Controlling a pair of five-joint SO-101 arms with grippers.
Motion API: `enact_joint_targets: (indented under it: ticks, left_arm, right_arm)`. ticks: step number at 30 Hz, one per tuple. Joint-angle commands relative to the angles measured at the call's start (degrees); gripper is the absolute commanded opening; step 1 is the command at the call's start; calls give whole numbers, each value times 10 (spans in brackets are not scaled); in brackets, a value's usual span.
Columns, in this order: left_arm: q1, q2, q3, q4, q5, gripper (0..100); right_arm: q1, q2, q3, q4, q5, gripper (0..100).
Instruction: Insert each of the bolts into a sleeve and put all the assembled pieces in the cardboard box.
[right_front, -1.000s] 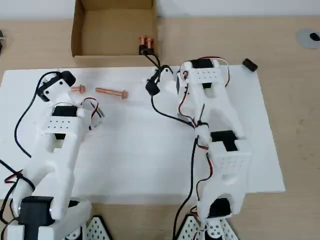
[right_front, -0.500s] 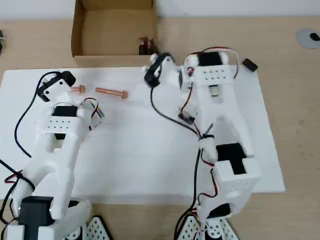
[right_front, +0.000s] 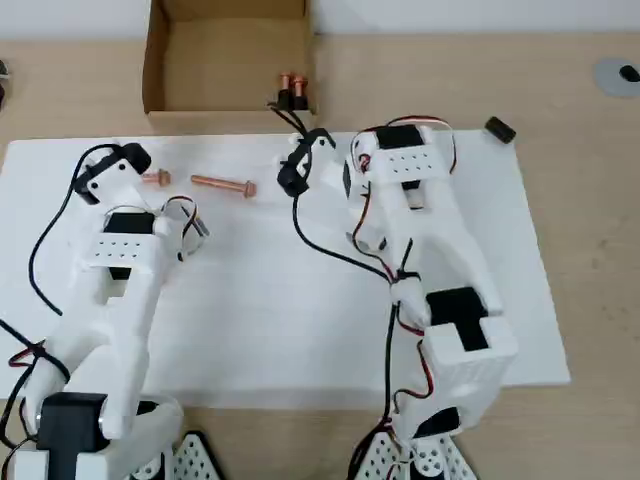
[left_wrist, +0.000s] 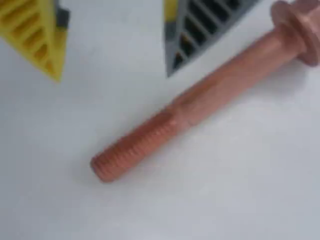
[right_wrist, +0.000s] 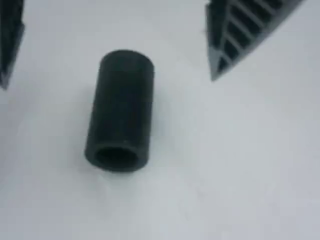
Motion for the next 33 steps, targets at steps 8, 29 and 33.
enact_joint_targets:
  ticks: [8,29,33]
  left_arm:
    - [5,-3,-3,-7,-5,153]
    - [5,-3,-3,-7,-5,153]
    - [5,-3,-3,-7,-5,153]
  right_arm:
    - [21,41,-22,-16,-2,303]
    - [32,79,-66,15,-1,299]
    - [29,79,-86,31,-1,298]
